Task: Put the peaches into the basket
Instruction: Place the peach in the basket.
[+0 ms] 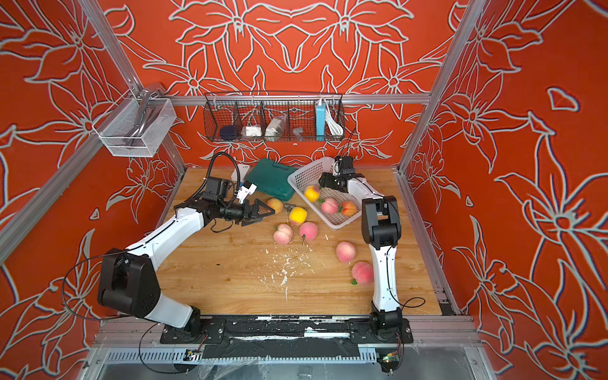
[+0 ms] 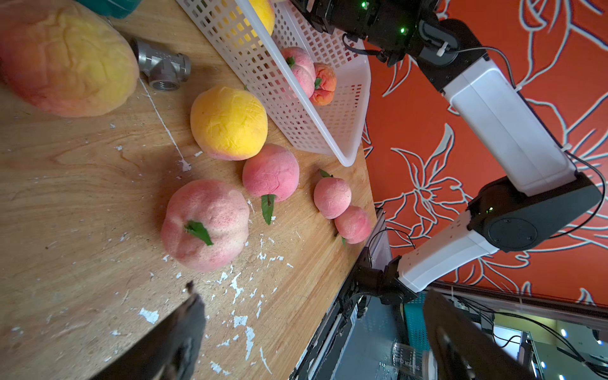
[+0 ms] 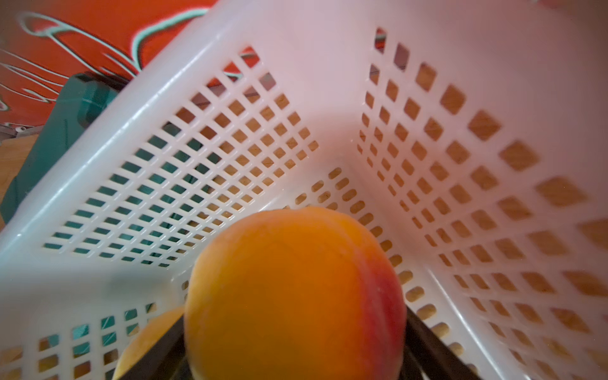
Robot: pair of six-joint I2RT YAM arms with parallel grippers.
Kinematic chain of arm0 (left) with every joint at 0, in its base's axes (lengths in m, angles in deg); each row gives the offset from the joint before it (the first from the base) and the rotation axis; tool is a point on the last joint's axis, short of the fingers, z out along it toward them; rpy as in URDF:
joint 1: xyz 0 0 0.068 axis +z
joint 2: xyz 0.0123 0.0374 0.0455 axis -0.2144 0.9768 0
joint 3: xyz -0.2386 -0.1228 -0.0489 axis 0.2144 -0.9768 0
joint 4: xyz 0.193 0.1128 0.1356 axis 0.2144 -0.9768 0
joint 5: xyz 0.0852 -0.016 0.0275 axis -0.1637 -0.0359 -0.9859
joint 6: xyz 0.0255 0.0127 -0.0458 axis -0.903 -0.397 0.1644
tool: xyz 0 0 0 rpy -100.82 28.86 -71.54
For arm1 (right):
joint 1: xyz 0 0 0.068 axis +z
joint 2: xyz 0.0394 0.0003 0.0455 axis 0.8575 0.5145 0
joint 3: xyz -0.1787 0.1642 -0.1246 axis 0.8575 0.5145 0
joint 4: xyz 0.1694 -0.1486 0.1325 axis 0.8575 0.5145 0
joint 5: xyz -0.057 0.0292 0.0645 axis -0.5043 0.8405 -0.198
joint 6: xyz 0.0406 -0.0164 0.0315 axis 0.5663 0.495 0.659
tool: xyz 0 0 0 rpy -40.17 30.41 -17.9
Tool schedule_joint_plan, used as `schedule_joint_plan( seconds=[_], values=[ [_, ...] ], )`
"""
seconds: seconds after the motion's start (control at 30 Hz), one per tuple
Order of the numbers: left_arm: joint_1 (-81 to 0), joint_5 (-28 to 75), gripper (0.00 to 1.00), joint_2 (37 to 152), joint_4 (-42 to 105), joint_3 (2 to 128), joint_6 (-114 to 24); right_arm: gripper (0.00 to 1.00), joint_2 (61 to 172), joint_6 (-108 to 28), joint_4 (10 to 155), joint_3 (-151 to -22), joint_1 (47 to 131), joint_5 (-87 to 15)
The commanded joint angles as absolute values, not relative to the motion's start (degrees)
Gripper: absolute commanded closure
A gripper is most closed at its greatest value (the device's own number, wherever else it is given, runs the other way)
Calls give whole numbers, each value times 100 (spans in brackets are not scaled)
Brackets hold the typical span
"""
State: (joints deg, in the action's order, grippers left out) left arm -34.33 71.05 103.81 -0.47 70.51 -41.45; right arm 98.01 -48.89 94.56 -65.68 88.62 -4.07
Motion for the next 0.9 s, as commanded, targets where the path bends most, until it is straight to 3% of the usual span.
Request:
schedule_joint_plan(
  seconds=[0.0, 0.7, 0.87],
  values=[
    [-3505, 7489, 32, 10321, 99, 7008, -4129, 1, 9837, -4789, 9236, -6535, 8887, -297],
    [-3746, 7731, 32, 10427, 208, 7186, -3943, 1, 10079, -4577, 8859, -6695, 8907, -46],
    [-3787, 7788, 32, 10442, 413, 7133, -3790, 8, 10098, -4578, 8824, -6697, 8909, 22]
  ],
)
